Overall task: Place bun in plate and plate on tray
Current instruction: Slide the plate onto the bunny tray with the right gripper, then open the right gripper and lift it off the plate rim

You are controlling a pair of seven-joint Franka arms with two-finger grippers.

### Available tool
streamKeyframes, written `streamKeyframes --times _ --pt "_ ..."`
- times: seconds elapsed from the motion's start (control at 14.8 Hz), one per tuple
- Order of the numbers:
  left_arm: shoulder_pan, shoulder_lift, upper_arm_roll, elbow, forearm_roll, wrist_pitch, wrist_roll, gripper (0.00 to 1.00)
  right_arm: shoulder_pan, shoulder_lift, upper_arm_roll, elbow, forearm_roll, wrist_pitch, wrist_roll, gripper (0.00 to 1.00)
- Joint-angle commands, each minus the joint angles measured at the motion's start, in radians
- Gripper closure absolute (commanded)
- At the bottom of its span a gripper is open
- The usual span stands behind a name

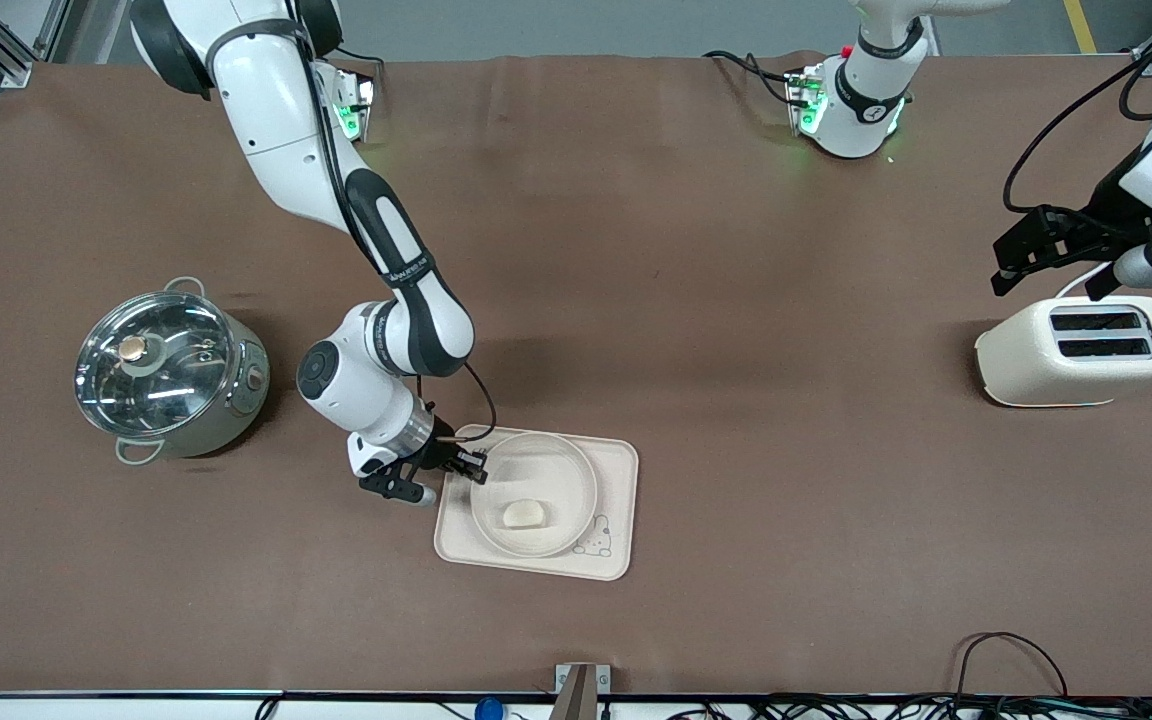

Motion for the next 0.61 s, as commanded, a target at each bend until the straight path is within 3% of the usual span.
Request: streamKeyframes --times 0.0,0.54 --pt "-0.004 0.006 0.005 0.024 -0.004 -0.022 -0.001 0.0 -0.011 0.006 0.007 0.013 0.021 -0.003 -0.018 0.99" --pt "-0.006 0.003 0.004 0.024 -0.003 -0.025 -0.004 0.0 -0.015 0.019 0.007 0.036 0.024 0.0 -0.01 0.99"
